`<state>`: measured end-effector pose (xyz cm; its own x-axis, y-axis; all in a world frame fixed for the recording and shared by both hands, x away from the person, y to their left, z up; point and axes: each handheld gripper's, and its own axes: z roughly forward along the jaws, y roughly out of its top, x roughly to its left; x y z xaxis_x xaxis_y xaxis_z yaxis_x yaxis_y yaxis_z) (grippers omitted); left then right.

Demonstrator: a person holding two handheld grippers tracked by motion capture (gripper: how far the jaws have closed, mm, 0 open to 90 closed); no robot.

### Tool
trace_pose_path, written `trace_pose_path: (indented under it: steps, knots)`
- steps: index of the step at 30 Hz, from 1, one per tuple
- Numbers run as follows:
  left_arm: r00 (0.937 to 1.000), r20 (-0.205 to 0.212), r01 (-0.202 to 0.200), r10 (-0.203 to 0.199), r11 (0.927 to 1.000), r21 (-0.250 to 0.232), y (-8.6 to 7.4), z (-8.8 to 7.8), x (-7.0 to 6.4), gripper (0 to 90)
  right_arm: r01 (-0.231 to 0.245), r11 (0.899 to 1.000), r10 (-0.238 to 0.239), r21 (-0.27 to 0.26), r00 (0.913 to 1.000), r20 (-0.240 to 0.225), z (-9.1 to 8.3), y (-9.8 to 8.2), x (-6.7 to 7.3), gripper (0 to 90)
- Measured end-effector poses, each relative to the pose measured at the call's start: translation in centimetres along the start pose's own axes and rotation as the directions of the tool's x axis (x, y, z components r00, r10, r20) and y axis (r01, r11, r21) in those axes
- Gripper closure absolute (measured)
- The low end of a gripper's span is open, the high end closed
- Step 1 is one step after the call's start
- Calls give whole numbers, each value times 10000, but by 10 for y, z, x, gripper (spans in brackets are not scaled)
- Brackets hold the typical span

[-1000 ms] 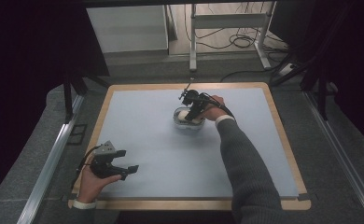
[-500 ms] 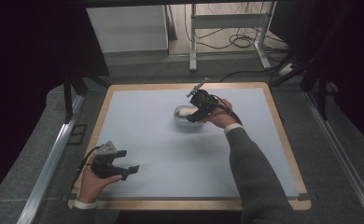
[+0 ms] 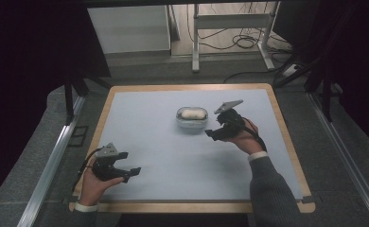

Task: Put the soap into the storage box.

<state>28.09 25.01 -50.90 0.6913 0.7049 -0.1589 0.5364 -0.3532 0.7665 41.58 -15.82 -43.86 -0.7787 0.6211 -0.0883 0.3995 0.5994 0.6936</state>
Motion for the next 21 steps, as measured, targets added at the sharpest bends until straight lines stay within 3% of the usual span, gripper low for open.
trace_pose_path:
  steps: [10, 18, 21]
  knots:
    - [10000, 50, 48, -47, 10000, -34, 0, 0, 0, 133, -942, 9947, 964, -424, 9939, 530, -21, -67, 2, 247]
    - [10000, 6, -48, 48, 10000, 58, 2, 2, -3, 134, -1640, 9838, 1685, -723, 9838, 611, -30, -101, -5, 247]
    - [10000, 18, -74, 74, 10000, 49, 2, 1, -4, 134, -1735, 9831, 1776, -576, 9812, 754, -30, -106, -10, 244]
